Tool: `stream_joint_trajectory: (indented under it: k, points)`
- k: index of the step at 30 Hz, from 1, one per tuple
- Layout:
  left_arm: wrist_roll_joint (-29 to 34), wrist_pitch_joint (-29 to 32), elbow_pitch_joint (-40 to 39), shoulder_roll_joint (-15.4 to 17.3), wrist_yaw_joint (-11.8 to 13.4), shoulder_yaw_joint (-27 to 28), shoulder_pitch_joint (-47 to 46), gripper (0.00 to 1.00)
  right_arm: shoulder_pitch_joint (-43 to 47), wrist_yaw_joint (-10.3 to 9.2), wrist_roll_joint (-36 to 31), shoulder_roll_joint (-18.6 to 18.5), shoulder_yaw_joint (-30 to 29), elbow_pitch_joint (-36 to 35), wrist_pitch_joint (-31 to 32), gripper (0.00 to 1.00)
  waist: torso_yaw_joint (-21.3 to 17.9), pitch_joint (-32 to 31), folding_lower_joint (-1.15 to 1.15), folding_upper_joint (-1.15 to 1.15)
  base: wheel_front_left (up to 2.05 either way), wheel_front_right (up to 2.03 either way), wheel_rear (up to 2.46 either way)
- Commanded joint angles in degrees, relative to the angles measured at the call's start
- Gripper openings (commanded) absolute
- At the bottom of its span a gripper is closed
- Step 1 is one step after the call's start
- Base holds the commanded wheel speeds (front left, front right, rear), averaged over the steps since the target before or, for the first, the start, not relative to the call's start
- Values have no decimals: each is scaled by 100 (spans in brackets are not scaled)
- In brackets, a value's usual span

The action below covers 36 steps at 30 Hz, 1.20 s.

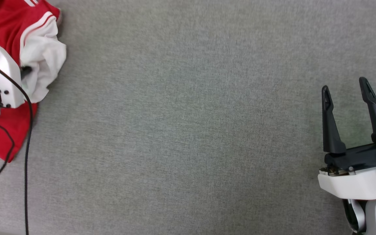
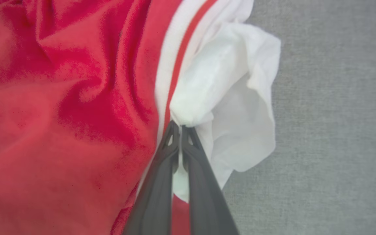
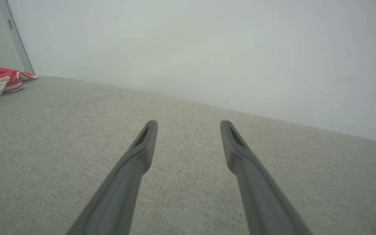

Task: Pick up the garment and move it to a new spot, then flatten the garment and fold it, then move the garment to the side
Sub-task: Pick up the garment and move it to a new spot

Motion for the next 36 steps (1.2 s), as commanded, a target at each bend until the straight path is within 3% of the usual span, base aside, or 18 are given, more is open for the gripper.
stream_joint_trajectory:
  k: [1, 9, 14, 17, 24, 36]
  points:
    - [-45, -117, -91, 78, 3, -41, -113, 0, 39, -4, 36, 27, -2, 29, -16, 100, 25, -221, 0, 0, 0, 0, 0]
    - [-28, -405, -1302, 352, 3, -684, -298, 0, 243, -4, 190, 100, -2, 222, -16, 100, 10, -929, 0, 0, 0, 0, 0]
    - [46, -308, -2103, 237, 3, -1053, -425, 0, 330, -4, 371, 110, -13, 300, -16, 100, -101, -1171, 0, 0, 0, 0, 0]
    - [60, -192, -2801, 149, 3, -1449, -566, 0, 308, -4, 597, 111, 29, 353, -15, 100, -368, -1308, 0, 0, 0, 0, 0]
    - [43, -209, -3250, -425, 3, -2099, -886, 0, 234, -4, 841, 112, 13, 369, -15, 100, -923, -1297, 0, 0, 0, 0, 0]
    - [-42, -788, -3099, -1822, 3, -3297, -1939, 0, 56, -4, 1211, 110, -182, 319, -15, 100, -1935, -947, 0, 0, 0, 0, 0]
